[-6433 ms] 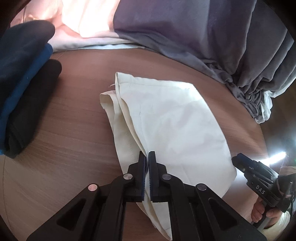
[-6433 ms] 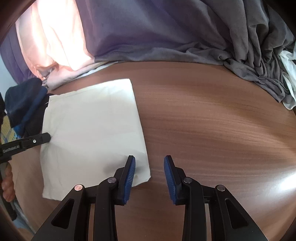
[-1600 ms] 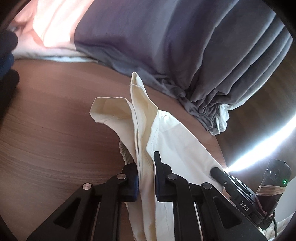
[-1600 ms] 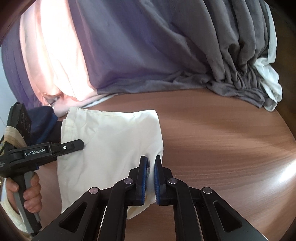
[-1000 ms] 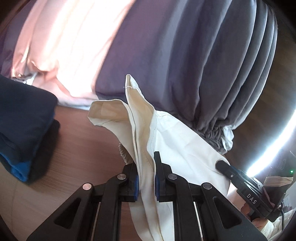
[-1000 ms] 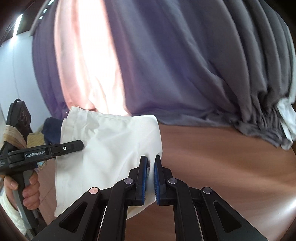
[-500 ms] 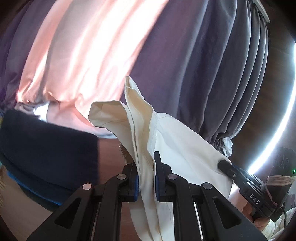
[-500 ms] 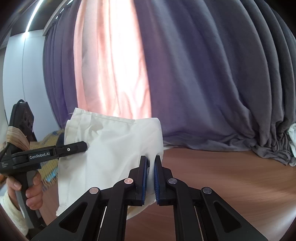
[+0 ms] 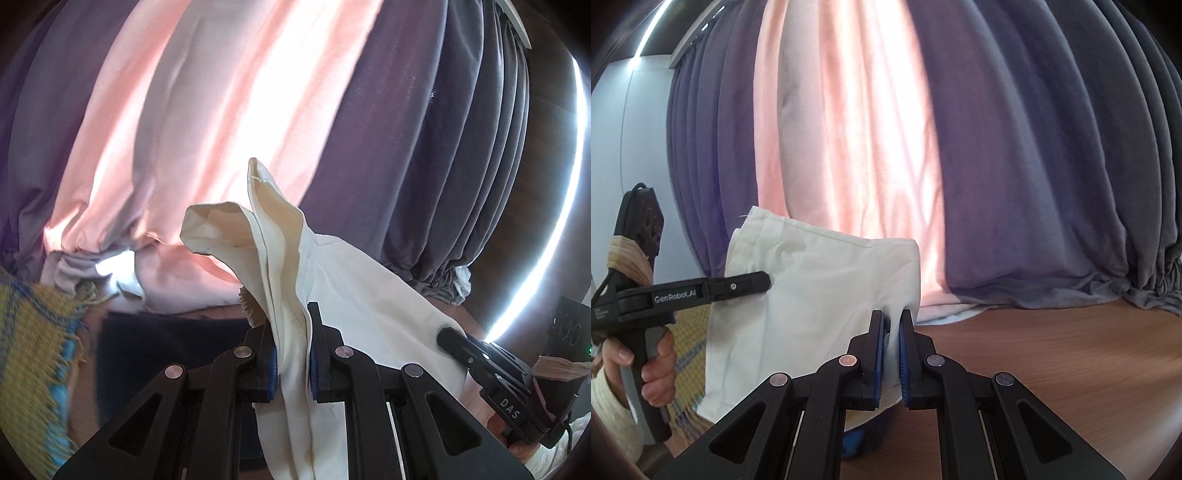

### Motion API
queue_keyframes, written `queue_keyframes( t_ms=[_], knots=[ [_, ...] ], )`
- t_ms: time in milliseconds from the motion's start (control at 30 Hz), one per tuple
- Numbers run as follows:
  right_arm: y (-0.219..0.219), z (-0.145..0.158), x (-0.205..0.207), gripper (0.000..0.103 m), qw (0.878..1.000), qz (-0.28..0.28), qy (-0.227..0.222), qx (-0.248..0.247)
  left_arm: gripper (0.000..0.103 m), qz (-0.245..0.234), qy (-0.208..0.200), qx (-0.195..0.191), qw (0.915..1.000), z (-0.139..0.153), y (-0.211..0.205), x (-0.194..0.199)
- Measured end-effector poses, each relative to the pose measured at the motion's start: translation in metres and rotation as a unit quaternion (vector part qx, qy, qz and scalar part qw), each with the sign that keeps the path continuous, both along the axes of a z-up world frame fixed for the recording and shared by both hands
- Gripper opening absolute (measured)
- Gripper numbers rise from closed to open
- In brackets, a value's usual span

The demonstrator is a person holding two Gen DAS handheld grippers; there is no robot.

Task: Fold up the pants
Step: 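Lift the folded shorts with both grippers and carry them toward the dark clothes pile, then lower the shorts onto the dark blue folded clothes and open both grippers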

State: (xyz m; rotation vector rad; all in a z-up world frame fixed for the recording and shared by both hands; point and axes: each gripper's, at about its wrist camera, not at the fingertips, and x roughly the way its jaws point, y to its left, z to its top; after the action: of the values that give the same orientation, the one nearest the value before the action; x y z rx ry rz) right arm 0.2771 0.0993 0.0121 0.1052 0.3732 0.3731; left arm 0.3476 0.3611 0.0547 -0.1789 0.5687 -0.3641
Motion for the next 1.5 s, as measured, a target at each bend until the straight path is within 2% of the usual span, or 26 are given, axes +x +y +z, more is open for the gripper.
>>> queue_keyframes(
  t_ms=[233,367,633,733,767,833,900,1000,1200,1233,1300,1467,1500],
  knots=[
    [0.050,-0.004,0.010,0.009,0.999,-0.016,0.030,0.030,0.014,-0.010,0.023,0.026,0.9994,-0.003,0.043,0.029],
    [0.072,-0.009,0.013,0.009,0.999,-0.017,0.039,0.025,0.014,-0.022,0.048,0.040,0.9978,-0.013,0.049,0.044],
    [0.087,-0.041,0.023,0.009,0.996,-0.026,0.086,0.012,0.014,-0.025,0.083,0.071,0.9937,-0.039,0.057,0.059],
    [0.086,-0.057,0.029,0.010,0.992,-0.036,0.117,0.008,0.016,-0.024,0.091,0.076,0.9926,-0.045,0.058,0.061],
    [0.087,-0.060,0.030,0.011,0.991,-0.038,0.128,0.006,0.016,-0.022,0.092,0.080,0.9923,-0.045,0.059,0.061],
    [0.086,-0.067,0.032,0.022,0.988,-0.044,0.147,0.004,0.021,-0.017,0.097,0.084,0.9917,-0.046,0.061,0.061],
    [0.087,-0.071,0.032,0.037,0.986,-0.061,0.153,-0.010,0.024,-0.015,0.101,0.086,0.9911,-0.046,0.062,0.061],
    [0.090,-0.071,0.032,0.042,0.985,-0.072,0.157,-0.029,0.026,-0.014,0.106,0.092,0.9900,-0.047,0.063,0.060],
    [0.094,-0.071,0.023,0.046,0.979,-0.083,0.177,-0.049,0.031,-0.012,0.115,0.110,0.9872,-0.042,0.064,0.057],
    [0.095,-0.069,0.021,0.046,0.980,-0.082,0.176,-0.049,0.042,-0.006,0.112,0.118,0.9866,-0.040,0.064,0.056],
    [0.098,-0.067,0.020,0.046,0.980,-0.075,0.176,-0.052,0.055,0.020,0.100,0.150,0.9834,-0.035,0.066,0.052],
    [0.103,-0.058,0.014,0.046,0.982,-0.061,0.171,-0.054,0.055,0.041,0.083,0.164,0.9821,-0.023,0.070,0.042],
    [0.104,-0.056,0.012,0.046,0.983,-0.057,0.167,-0.053,0.051,0.045,0.073,0.161,0.9832,-0.018,0.069,0.038]
  ],
)
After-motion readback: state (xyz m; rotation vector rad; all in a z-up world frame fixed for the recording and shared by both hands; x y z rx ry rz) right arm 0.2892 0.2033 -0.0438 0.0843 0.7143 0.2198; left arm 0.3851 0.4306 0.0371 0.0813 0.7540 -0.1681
